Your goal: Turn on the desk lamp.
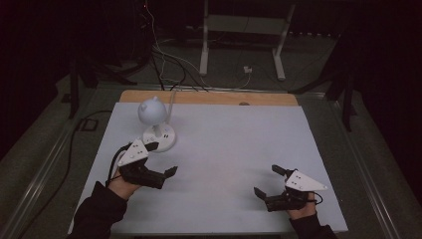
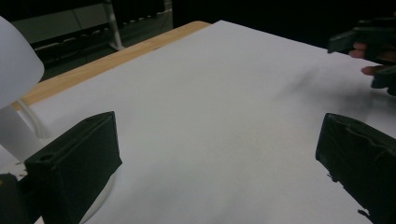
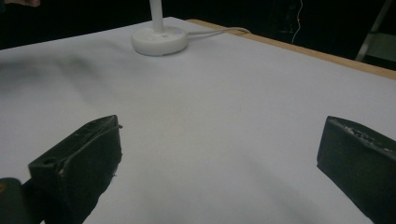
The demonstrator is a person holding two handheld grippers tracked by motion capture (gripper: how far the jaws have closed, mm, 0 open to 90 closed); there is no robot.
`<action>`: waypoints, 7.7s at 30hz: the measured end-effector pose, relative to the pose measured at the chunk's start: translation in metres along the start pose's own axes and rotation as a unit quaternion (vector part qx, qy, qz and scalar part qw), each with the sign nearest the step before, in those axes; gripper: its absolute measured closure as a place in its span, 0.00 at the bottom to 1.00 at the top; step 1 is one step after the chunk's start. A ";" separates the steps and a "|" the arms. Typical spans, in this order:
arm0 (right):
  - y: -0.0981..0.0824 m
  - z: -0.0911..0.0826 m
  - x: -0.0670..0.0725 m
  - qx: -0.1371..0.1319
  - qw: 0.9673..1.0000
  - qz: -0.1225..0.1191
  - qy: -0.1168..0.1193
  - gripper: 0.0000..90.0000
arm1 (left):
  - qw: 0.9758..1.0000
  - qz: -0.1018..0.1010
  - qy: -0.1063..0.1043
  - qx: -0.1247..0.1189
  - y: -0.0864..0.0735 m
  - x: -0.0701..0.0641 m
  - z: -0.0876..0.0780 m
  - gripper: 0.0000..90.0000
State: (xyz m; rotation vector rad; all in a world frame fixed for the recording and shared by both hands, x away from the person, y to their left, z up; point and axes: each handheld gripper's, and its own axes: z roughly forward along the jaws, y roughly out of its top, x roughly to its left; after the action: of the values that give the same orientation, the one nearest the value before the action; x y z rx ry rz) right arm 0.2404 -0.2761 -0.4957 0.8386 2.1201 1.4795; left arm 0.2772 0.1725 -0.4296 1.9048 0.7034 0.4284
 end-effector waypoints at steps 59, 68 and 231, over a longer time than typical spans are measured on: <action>0.000 -0.002 -0.002 -0.003 1.000 0.002 0.005 0.00 | 0.952 -0.166 0.253 0.048 -0.020 0.039 0.074 0.28; 0.000 -0.001 -0.002 0.001 1.000 0.003 0.007 0.00 | 0.946 -0.166 0.270 0.061 -0.025 0.045 0.076 0.58; -0.002 0.001 0.000 0.013 1.000 0.007 0.013 0.00 | 0.990 -0.083 0.041 0.104 -0.055 0.014 -0.020 0.00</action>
State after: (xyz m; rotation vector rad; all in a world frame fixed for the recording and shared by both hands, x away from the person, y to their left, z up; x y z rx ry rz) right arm 0.2409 -0.2755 -0.4976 0.8495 2.1610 1.4806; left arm 0.2610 0.2132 -0.4715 2.0111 0.9870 0.3402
